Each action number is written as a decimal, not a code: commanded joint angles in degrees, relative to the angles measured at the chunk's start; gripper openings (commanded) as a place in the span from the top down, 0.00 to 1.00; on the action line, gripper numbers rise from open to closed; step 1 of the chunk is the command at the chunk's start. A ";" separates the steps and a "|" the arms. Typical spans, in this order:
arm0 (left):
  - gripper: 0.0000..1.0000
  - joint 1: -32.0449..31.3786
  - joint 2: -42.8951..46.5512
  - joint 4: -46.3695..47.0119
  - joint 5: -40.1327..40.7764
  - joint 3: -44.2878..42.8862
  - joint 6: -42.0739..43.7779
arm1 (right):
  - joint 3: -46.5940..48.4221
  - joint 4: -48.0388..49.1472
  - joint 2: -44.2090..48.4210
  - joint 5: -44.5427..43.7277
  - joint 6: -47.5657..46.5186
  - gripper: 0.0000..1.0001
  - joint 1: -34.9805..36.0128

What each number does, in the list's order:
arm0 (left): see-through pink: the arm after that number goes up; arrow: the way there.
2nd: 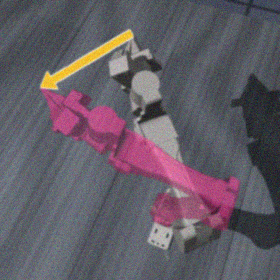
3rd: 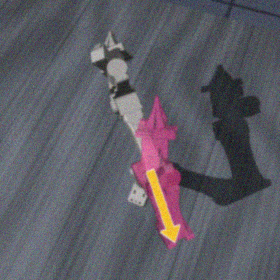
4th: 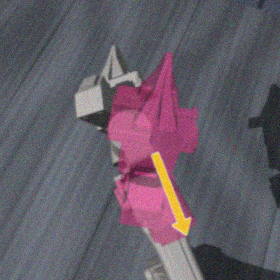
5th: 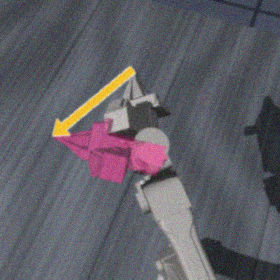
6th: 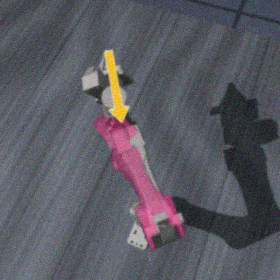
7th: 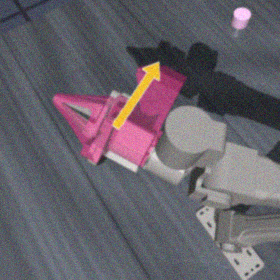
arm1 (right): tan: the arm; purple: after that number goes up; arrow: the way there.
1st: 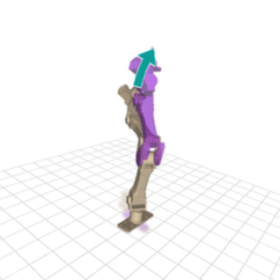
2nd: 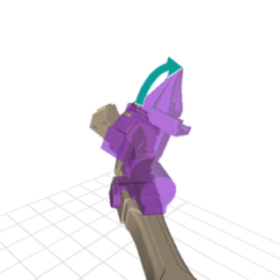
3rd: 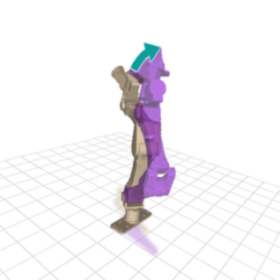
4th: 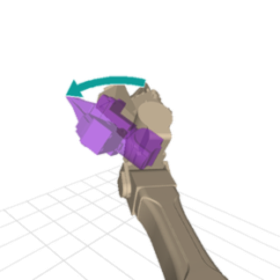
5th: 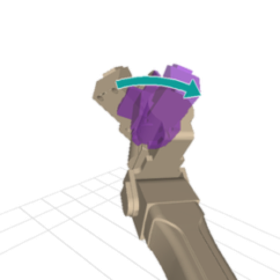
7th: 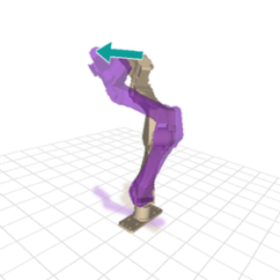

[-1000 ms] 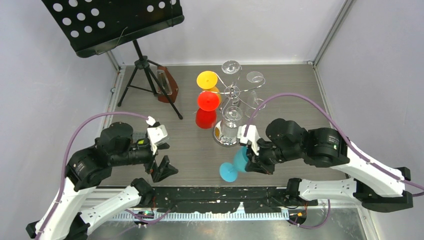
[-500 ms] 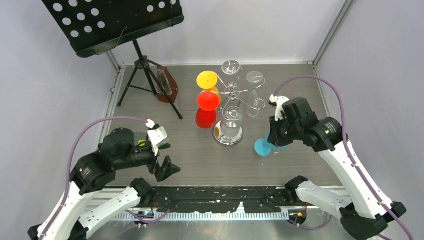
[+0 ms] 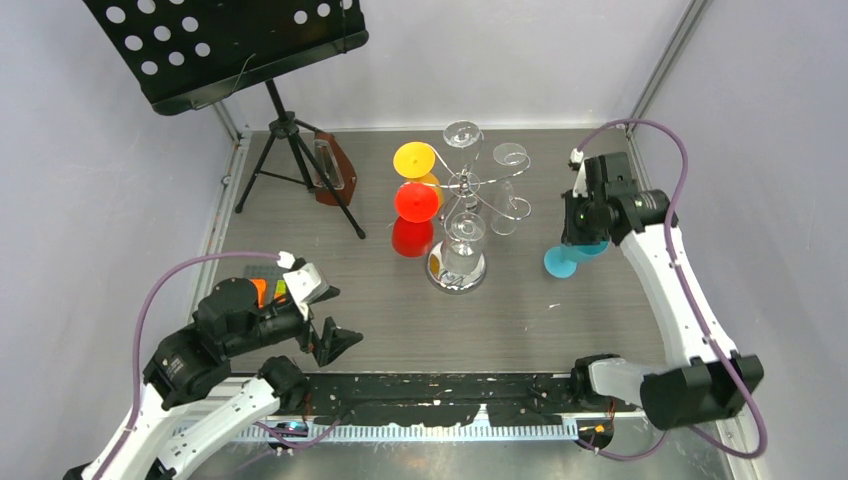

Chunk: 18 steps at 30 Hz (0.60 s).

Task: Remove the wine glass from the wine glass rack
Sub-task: Place the wine glass at the center of the board.

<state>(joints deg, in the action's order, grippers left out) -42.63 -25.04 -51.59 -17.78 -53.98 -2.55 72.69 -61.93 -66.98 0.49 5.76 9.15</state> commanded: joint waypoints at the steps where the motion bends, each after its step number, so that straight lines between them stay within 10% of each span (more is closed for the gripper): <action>1: 0.00 0.00 3.78 6.68 1.25 3.30 -2.57 | 6.99 5.53 -4.60 -2.82 -2.09 0.94 -3.29; 18: 0.00 0.00 15.24 13.48 2.51 14.06 -8.36 | 33.96 9.46 -37.24 -5.55 1.67 0.94 -13.84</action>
<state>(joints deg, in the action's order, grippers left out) -42.63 -11.44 -42.54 -16.62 -41.43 -9.63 99.77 -54.08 -101.36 -4.01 6.02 -3.92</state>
